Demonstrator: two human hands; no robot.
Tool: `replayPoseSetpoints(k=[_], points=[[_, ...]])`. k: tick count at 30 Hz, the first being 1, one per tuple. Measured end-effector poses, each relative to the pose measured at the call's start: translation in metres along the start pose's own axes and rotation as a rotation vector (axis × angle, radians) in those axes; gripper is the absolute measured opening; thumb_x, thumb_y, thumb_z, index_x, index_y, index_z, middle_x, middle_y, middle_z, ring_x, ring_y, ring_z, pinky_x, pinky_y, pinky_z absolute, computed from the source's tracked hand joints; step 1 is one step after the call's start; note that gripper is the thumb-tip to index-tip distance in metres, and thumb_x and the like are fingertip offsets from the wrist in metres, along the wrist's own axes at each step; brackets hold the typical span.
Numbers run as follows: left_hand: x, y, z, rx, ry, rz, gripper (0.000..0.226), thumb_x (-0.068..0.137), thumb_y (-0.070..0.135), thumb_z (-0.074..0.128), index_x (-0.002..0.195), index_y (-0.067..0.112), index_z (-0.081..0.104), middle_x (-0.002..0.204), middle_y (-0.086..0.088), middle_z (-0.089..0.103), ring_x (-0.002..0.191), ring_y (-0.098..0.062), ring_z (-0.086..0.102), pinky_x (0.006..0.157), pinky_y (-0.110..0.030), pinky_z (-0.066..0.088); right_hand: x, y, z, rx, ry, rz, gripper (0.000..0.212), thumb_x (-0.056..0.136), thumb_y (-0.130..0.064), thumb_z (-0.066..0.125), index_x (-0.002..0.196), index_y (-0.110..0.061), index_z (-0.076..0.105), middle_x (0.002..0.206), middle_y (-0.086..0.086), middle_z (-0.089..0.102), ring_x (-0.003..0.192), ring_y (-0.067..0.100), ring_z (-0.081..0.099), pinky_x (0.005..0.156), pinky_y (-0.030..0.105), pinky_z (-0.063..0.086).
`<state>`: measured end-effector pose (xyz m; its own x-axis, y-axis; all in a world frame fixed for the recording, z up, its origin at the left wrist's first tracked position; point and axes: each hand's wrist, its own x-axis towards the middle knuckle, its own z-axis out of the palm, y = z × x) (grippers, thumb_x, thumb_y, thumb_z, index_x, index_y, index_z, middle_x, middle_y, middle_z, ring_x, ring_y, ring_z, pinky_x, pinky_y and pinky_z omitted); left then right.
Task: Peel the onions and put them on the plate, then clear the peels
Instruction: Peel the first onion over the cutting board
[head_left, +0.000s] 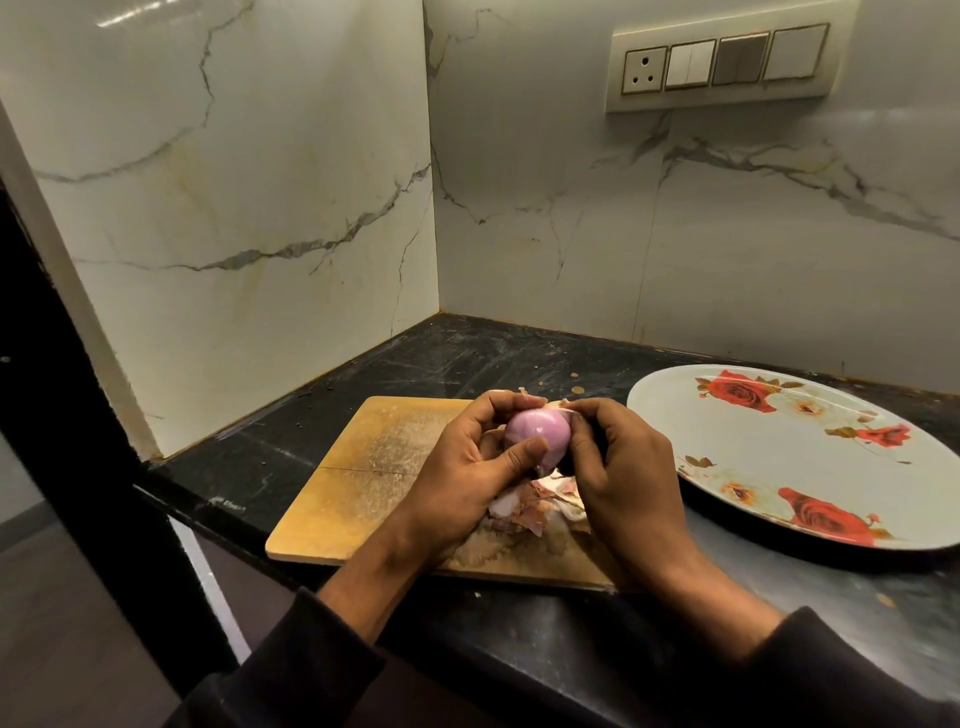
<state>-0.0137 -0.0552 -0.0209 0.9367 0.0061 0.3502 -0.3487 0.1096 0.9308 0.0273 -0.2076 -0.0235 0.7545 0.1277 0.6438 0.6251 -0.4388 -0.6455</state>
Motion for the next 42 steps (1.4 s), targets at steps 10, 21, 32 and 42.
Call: replayPoseSetpoints(k=[10, 21, 32, 42], points=[[0.001, 0.002, 0.000, -0.168, 0.014, -0.093, 0.034, 0.094, 0.020, 0.056, 0.127, 0.018, 0.061, 0.125, -0.005, 0.064, 0.113, -0.038, 0.067, 0.088, -0.042, 0.060, 0.006, 0.010, 0.002, 0.284, -0.049, 0.226, 0.018, 0.106, -0.018, 0.047, 0.102, -0.016, 0.064, 0.092, 0.011, 0.064, 0.070, 0.021, 0.063, 0.055, 0.028, 0.052], [0.000, 0.002, 0.000, -0.170, -0.020, -0.079, 0.044, 0.082, 0.007, 0.068, 0.125, 0.010, 0.058, 0.129, -0.011, 0.057, 0.116, -0.035, 0.065, 0.084, -0.039, 0.062, 0.002, 0.009, 0.000, 0.410, -0.086, 0.173, 0.018, 0.099, -0.012, 0.062, 0.088, -0.025, 0.069, 0.076, -0.002, 0.069, 0.065, 0.015, 0.067, 0.056, 0.026, 0.055], [0.002, 0.001, -0.002, -0.172, 0.055, -0.077, 0.041, 0.087, 0.020, 0.061, 0.127, 0.014, 0.061, 0.112, -0.001, 0.072, 0.109, -0.037, 0.069, 0.085, -0.047, 0.061, 0.000, 0.007, -0.001, 0.397, -0.110, 0.188, 0.011, 0.098, -0.027, 0.062, 0.102, -0.025, 0.071, 0.087, -0.005, 0.071, 0.080, 0.016, 0.069, 0.066, 0.043, 0.062], [0.001, 0.000, -0.002, -0.155, 0.081, -0.082, 0.039, 0.085, 0.018, 0.063, 0.124, 0.014, 0.062, 0.113, 0.000, 0.071, 0.109, -0.033, 0.069, 0.083, -0.044, 0.062, 0.001, 0.005, -0.004, 0.374, -0.156, 0.177, 0.020, 0.098, -0.011, 0.062, 0.106, -0.025, 0.072, 0.092, -0.006, 0.074, 0.081, 0.014, 0.072, 0.068, 0.029, 0.062]])
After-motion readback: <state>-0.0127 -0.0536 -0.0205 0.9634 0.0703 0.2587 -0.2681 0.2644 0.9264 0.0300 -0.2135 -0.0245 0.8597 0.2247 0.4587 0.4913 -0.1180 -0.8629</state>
